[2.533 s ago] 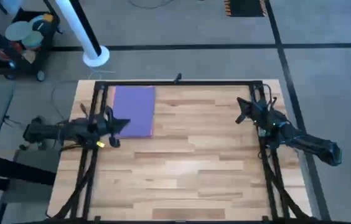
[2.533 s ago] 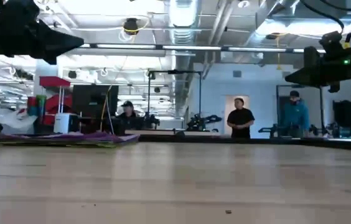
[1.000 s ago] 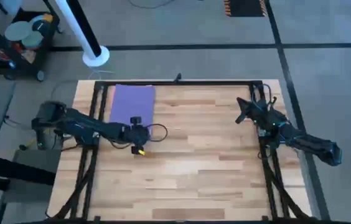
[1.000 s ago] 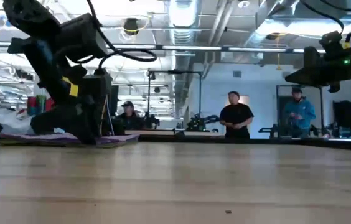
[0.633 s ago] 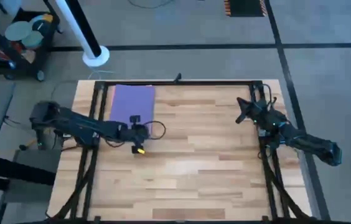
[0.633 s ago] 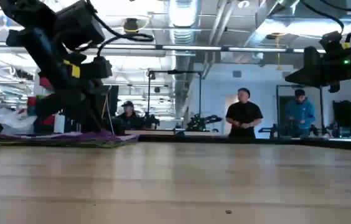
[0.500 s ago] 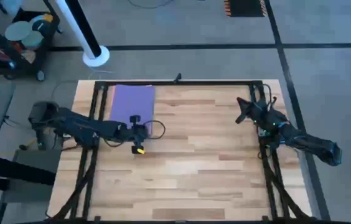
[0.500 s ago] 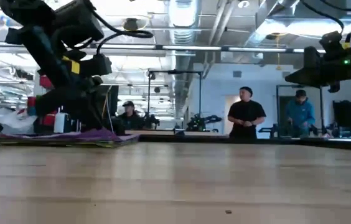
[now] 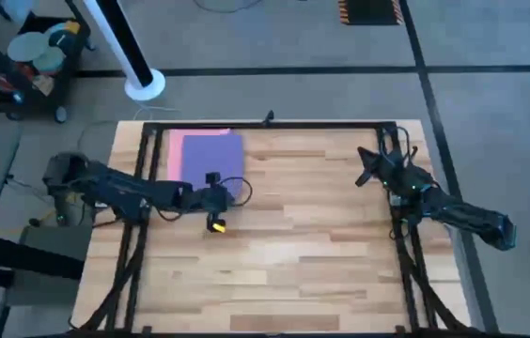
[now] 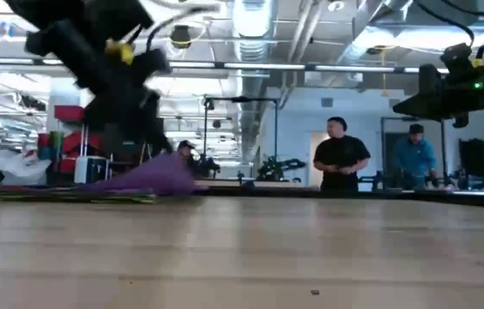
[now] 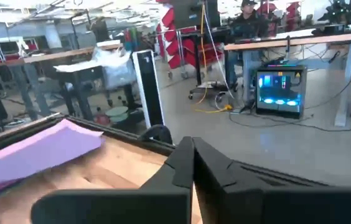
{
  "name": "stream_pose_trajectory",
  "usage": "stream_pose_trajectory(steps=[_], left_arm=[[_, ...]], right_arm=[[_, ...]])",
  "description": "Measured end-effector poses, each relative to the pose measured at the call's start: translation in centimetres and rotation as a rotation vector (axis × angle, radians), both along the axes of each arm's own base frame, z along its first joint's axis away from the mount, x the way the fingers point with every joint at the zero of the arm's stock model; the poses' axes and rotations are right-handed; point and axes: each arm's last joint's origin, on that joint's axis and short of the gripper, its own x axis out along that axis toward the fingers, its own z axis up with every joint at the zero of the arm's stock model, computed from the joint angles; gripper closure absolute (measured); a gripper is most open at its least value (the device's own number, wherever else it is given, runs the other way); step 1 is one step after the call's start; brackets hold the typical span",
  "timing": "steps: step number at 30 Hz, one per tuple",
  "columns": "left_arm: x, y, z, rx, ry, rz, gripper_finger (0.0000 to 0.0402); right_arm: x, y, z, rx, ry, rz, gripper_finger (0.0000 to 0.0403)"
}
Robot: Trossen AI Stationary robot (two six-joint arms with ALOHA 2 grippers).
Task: Organize paper
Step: Put the purple paper on the top right of the table
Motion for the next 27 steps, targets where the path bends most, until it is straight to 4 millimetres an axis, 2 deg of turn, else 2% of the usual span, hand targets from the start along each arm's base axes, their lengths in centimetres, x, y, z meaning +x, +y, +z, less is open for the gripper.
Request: stream_pose_trajectory(steps=[4, 12, 17, 23, 27], left_arm=[[3.6, -0.3, 0.5, 0.041, -0.006, -0.057, 0.0401], [11.6, -0.8, -1.7, 0.05, 0.028, -0.162, 0.0401], [16.0, -0.8, -2.7, 0.027, -0.016, -0.2, 0.0402], [20.6, 0.0, -2.3, -0.041, -0.11, -0.182, 0.0401], [23.3, 1.3, -1.5, -0.081, -0.185, -0.134, 0.0401]], right_arm=[[0.0, 0.0, 0.0, 0.0, -0.001, 0.0, 0.0403], [0.0, 0.0, 0.0, 0.0, 0.0, 0.0, 0.0403], [0.0, 0.0, 0.0, 0.0, 0.0, 0.0, 0.0403], [0.0, 0.0, 0.1, -0.003, -0.007, 0.0, 0.0403], [0.0, 0.0, 0.0, -0.001, -0.003, 0.0, 0.0403]])
